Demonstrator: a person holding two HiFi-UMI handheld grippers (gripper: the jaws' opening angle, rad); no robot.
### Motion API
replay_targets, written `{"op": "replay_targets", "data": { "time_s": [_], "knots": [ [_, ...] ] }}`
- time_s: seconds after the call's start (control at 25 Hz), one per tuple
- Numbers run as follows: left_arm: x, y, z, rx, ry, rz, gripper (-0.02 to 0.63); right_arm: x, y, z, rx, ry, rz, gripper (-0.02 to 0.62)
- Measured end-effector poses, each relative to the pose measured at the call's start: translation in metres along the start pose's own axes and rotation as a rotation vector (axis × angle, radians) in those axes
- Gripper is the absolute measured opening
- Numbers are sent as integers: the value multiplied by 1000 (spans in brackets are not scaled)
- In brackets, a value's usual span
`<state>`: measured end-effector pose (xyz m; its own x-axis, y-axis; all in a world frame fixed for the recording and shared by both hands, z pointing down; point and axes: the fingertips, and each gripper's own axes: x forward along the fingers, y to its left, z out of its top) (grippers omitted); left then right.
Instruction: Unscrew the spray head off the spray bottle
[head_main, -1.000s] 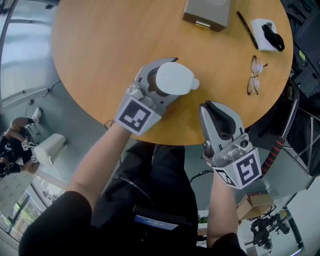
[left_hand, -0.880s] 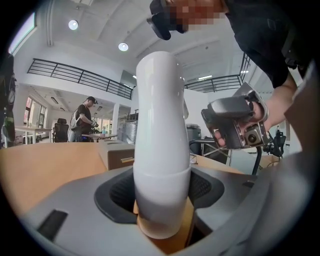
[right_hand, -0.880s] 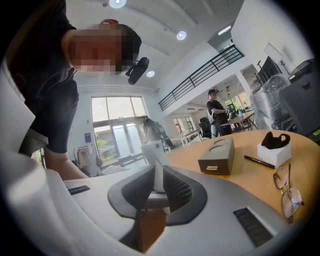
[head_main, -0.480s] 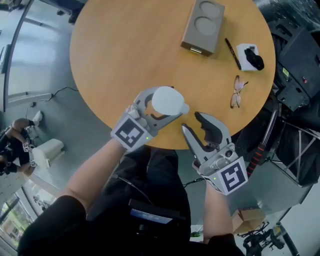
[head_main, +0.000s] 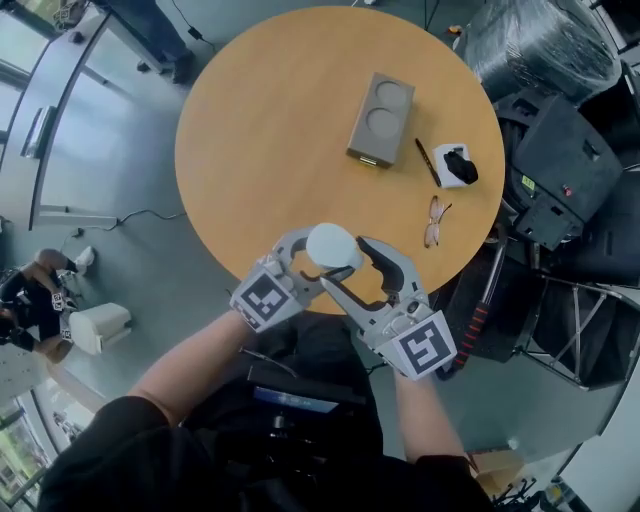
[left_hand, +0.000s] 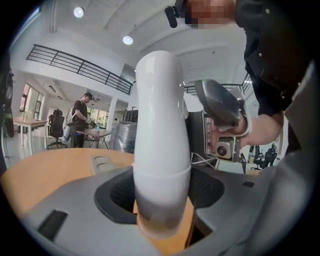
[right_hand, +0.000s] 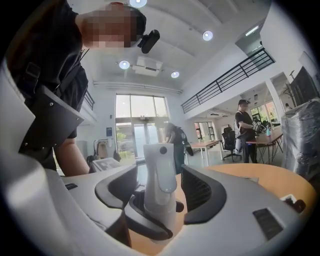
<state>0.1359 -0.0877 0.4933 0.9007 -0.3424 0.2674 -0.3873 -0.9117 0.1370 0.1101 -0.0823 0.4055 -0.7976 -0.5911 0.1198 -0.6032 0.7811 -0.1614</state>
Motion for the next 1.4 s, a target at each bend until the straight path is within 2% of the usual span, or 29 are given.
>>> {"op": "replay_targets", "data": {
  "time_s": [0.16,0.32,0.52,0.56,0.6,1.04,1.4],
  "knots": [
    [1,-16,27,52,9,1,305,-3,0,34,-22,-16,47,296],
    [-5,-21,45,57,36,25,304,1,6,60,-27,-3,113,296],
    [-10,-18,62,133,82,44,304,14,16,79,-65,11,189,296],
    [-12,-19,64,137,86,39,304,17,21,81,-72,14,196,289],
    [-16,-21,66,138,86,33,304,20,26,84,-73,14,198,231],
    [-81,-25,97,174,21,-130,302,53,78,130,-121,-60,202,207],
    [-136,-25,105,193,-6,-231,302,82,129,146,-126,-41,267,204]
  ]
}}
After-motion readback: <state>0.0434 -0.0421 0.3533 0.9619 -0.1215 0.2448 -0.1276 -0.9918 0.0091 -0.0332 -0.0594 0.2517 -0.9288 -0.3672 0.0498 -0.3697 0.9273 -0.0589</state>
